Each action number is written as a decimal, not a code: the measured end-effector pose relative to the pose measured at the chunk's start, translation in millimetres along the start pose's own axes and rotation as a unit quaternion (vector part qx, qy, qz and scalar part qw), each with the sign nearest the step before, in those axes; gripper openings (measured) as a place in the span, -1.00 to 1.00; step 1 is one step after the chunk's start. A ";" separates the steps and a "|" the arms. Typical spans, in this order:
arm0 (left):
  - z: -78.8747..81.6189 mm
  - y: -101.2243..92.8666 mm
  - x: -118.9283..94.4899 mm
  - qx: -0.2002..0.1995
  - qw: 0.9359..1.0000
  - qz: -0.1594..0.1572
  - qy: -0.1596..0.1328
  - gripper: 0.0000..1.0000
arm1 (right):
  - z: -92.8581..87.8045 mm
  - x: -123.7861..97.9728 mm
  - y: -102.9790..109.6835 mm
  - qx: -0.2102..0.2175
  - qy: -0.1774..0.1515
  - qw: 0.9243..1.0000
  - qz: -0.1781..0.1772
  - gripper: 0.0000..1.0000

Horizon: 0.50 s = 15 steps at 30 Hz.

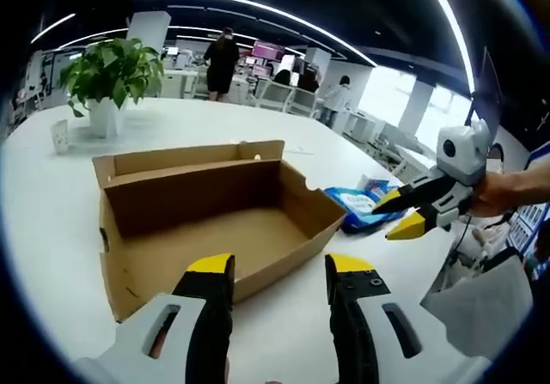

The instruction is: Operate the shoe box by opening the lid, removing the specified soft item, and placing it in the target area until the item is outside and the box remains undamaged.

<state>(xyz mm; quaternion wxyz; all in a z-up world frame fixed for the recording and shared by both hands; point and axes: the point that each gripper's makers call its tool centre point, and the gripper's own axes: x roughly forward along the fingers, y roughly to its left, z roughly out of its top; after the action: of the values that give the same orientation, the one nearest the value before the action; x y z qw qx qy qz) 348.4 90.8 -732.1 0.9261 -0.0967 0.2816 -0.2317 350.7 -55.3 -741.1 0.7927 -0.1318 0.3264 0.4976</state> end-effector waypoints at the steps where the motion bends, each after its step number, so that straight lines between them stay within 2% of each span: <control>1: 0.7 0.7 -0.8 0.005 1.000 -0.001 0.001 -0.14 | -1.0 -0.6 0.3 0.001 0.000 1.000 -0.001 -0.45; 5: 4.6 8.8 -5.0 0.030 1.000 -0.003 0.009 -0.11 | -4.2 -3.1 2.4 0.007 -0.003 1.000 -0.004 -0.44; 13: 21.0 44.2 -12.4 0.073 0.997 0.003 0.026 -0.11 | -8.0 -7.7 10.8 0.017 -0.011 1.000 -0.008 -0.42; 15: 22.9 47.6 -12.3 0.098 0.994 -0.002 0.039 -0.11 | -8.2 -8.6 13.8 0.015 -0.012 1.000 -0.008 -0.42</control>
<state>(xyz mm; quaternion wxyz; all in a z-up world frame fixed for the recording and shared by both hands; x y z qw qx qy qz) 370.2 139.4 -722.0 0.9191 0.0026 0.2930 -0.2635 333.0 -59.3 -740.0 0.8026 -0.1164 0.3237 0.4874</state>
